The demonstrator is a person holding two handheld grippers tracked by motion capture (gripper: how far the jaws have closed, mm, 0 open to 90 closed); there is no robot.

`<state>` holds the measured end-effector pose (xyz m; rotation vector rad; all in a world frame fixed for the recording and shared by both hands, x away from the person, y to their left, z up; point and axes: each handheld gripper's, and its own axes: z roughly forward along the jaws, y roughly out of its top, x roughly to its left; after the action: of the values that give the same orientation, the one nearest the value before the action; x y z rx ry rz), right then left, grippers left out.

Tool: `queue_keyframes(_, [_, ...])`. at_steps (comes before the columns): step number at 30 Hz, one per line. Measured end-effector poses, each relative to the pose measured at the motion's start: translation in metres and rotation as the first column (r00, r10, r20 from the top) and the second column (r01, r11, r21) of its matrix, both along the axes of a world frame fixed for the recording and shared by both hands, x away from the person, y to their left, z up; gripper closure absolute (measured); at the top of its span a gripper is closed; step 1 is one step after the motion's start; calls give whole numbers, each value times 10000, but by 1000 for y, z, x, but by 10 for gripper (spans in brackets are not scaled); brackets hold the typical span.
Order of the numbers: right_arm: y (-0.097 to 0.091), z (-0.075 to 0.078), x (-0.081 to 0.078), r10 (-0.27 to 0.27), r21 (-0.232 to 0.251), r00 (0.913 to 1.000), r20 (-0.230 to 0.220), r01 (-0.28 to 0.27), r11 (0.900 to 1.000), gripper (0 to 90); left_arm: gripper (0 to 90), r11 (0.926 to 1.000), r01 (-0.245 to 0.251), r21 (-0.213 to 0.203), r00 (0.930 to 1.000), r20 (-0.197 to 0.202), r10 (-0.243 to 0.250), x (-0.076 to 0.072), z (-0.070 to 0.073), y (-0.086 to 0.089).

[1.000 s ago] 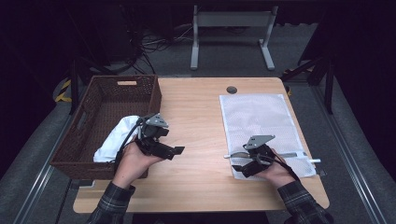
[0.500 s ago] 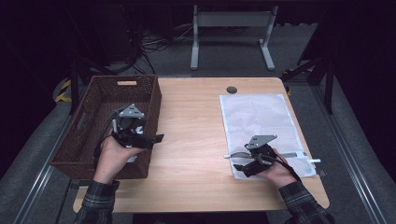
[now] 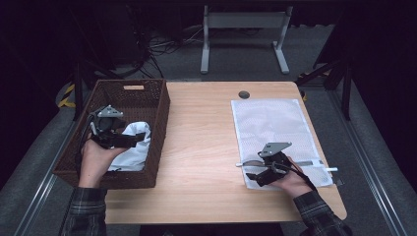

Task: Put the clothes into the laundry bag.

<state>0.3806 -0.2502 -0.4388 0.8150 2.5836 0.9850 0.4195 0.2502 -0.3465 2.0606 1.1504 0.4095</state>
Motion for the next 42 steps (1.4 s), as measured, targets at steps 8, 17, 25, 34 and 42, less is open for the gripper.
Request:
queue_keyframes(8, [0, 0, 0, -5, 5, 10000, -24, 5, 10000, 93, 87, 9974, -400, 600, 9968, -669, 440, 17, -25, 19])
queue_keyframes(17, [-1, 0, 0, -12, -37, 10000, -42, 12, 10000, 94, 57, 9922, -477, 1149, 9820, -1766, 676, 29, -50, 27])
queue_keyframes(25, [0, -1, -1, 4, -69, 10000, -85, -4, 10000, 94, 42, 9781, -528, 2014, 9589, -2633, 1059, 37, -64, 22])
queue_keyframes(34, [0, -1, -1, 34, -95, 10000, -91, -35, 9999, 94, 47, 9605, -587, 2719, 9212, -3559, 1571, 45, -78, 16])
queue_keyframes(42, [1, -2, -2, 92, -133, 9999, -125, -94, 9999, 95, 86, 9701, -242, 2414, 8863, -4438, 1325, 48, -86, 15])
